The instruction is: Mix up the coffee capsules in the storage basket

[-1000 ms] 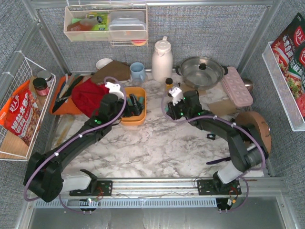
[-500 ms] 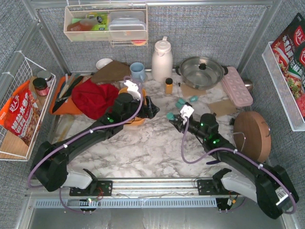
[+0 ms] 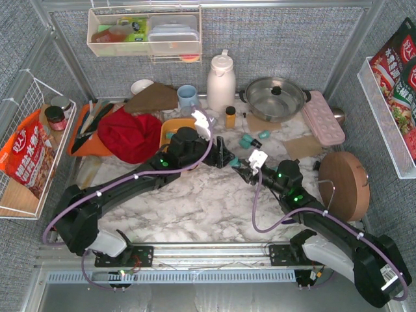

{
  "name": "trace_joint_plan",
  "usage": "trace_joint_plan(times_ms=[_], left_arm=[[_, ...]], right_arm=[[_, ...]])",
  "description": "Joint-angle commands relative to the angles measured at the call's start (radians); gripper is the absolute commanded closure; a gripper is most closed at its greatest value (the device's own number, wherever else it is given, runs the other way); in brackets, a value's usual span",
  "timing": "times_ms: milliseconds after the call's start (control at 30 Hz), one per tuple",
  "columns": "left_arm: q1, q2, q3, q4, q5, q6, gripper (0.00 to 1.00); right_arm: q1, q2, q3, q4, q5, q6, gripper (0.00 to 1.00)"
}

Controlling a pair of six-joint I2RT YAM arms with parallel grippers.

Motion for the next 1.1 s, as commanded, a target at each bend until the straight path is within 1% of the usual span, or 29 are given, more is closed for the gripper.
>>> trace_joint_plan(times_ms=[0, 400, 567, 900, 1067], left_arm=[[-0.019, 0.029, 0.024, -0.015, -0.012, 0.022, 0.25], [-0.055, 0.098, 0.067, -0.007, -0.003, 0.011, 0.26], [-0.063, 0.113, 0.074, -0.013, -0.005, 0.007, 0.28], [-0.069, 0.121, 0.076, 0.009, 0.015, -0.005, 0.49], [-0.069, 0.113, 0.078, 0.002, 0.0, -0.009, 0.59]], right_arm=[[0.002, -0.01, 0.0, 0.031, -0.023, -0.019, 0.9], [0.002, -0.024, 0.002, 0.019, -0.025, -0.029, 0.9], [0.002, -0.028, 0.0, 0.017, -0.025, -0.029, 0.9], [0.002, -0.03, 0.001, 0.016, -0.024, -0.031, 0.89], [0.002, -0.03, 0.005, 0.01, -0.012, -0.031, 0.82]])
